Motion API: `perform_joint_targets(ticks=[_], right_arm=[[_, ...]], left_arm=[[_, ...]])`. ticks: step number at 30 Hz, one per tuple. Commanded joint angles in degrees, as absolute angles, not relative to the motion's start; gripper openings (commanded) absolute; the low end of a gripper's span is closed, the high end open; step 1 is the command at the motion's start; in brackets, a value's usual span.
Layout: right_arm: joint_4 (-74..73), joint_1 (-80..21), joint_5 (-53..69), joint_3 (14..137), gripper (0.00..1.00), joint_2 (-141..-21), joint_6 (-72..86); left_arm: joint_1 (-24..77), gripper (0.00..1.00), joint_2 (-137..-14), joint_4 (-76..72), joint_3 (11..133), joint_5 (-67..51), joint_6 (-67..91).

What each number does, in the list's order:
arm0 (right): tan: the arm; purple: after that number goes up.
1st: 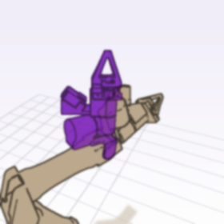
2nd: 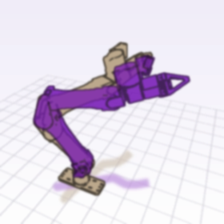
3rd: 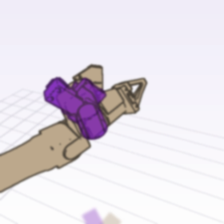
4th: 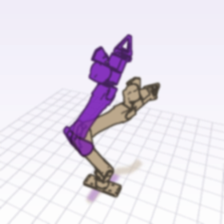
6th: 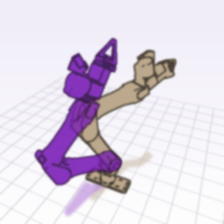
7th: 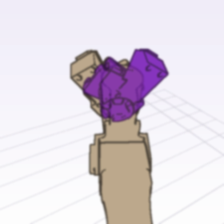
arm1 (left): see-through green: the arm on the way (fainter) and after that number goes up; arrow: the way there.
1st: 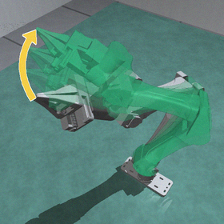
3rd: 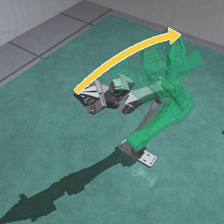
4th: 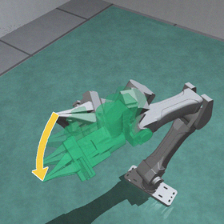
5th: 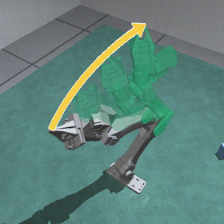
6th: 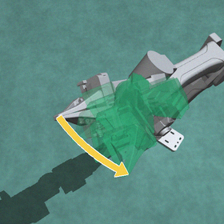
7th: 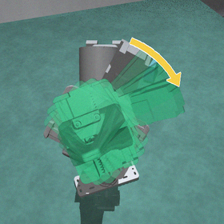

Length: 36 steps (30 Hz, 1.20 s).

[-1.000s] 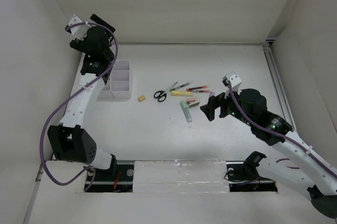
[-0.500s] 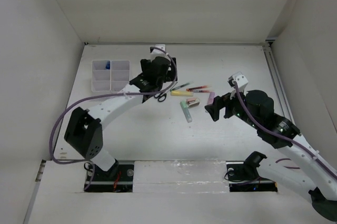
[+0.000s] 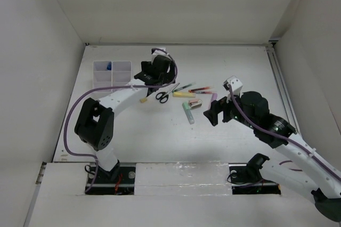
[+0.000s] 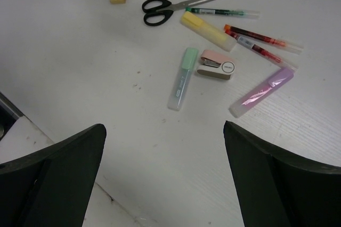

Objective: Sort the stationery into containers
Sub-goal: Pick up the pen from the center of the board.

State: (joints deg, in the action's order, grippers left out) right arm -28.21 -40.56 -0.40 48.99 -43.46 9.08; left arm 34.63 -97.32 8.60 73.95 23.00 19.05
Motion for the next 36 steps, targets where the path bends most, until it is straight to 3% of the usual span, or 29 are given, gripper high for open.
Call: perform_joint_targets(ticks=[1,7,11,16,19,21,27,36], right_arm=[[-24.3,-40.9,-0.1,49.4,0.97,-43.4,9.8],[-24.3,-40.9,0.4,49.4,0.97,-43.4,9.8],[-24.8,-40.9,0.4,48.9,0.97,-43.4,9.8],[-24.8,-40.9,-2.0,48.3,0.97,-46.4,8.5],[-24.8,-40.9,-2.0,48.9,0.97,-52.7,8.5],[-24.8,-40.9,-2.5,49.7,0.97,-56.0,8.5],[-19.7,-40.9,-4.7,49.7,0.85,-65.3,11.2],[-13.1,-41.9,-5.2,53.2,0.76,-81.7,11.8]], left_arm=[[34.6,0.98,-98.8,9.6,76.3,20.3,19.4],[32.5,0.81,-102.0,9.1,75.8,14.6,17.9],[30.6,0.81,-99.8,5.0,72.5,7.4,17.9],[30.6,0.88,-96.7,3.9,70.8,6.2,18.0],[30.6,1.00,-94.2,3.9,69.4,6.2,19.4],[30.6,1.00,-92.0,3.9,68.8,8.3,21.3],[30.6,1.00,-87.4,8.3,68.3,16.0,27.9],[30.6,1.00,-79.7,14.8,70.3,14.8,32.8]])
